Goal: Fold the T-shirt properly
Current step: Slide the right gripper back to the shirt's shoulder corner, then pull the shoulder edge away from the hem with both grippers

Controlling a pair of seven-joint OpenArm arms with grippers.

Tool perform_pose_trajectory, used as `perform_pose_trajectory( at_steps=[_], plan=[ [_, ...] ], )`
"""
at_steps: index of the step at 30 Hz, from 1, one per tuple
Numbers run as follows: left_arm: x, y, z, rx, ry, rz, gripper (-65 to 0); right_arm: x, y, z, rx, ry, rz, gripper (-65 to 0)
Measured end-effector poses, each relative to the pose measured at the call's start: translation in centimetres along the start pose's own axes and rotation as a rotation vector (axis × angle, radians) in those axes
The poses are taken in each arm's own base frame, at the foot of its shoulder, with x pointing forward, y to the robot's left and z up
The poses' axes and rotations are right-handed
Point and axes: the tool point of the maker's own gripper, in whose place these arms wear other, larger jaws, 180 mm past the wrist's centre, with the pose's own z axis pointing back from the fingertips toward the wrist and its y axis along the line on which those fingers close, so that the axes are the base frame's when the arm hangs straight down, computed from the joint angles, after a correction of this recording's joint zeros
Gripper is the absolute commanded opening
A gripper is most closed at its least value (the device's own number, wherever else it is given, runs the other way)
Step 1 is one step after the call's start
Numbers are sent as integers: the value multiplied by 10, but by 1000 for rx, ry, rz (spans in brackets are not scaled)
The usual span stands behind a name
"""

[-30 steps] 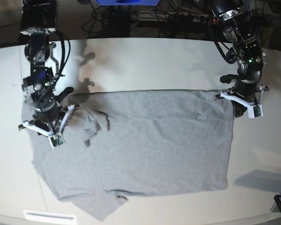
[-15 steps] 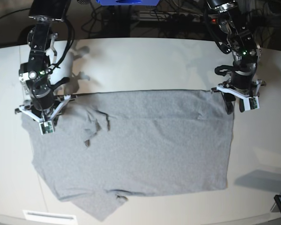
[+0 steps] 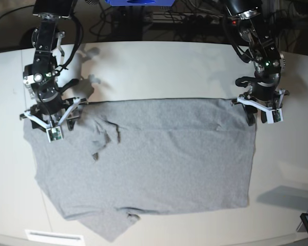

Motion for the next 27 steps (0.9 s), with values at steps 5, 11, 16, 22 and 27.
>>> perform_pose_trajectory(
  at_steps=[5,11,16,22,27],
  plan=[
    [5,-1,-4,-1,-43,12,-558,0,0,0,1,-2,-2,-635],
    [18,-9,-8,-26,-159,17,-650,1,0,-1,1,-4,-1,-650],
    [-1,-3,-14,-10,-261,75,-650,0,7,-13,21,-89,-23,-650],
    [-34,-2,-22,-6,-171,101,-650,-29,17,-27,46,-23,-47,-650],
    [-36,-2,-22,-7,-95,85,-650,-30,-12,-26,-53,-31,-127,-650]
  ],
)
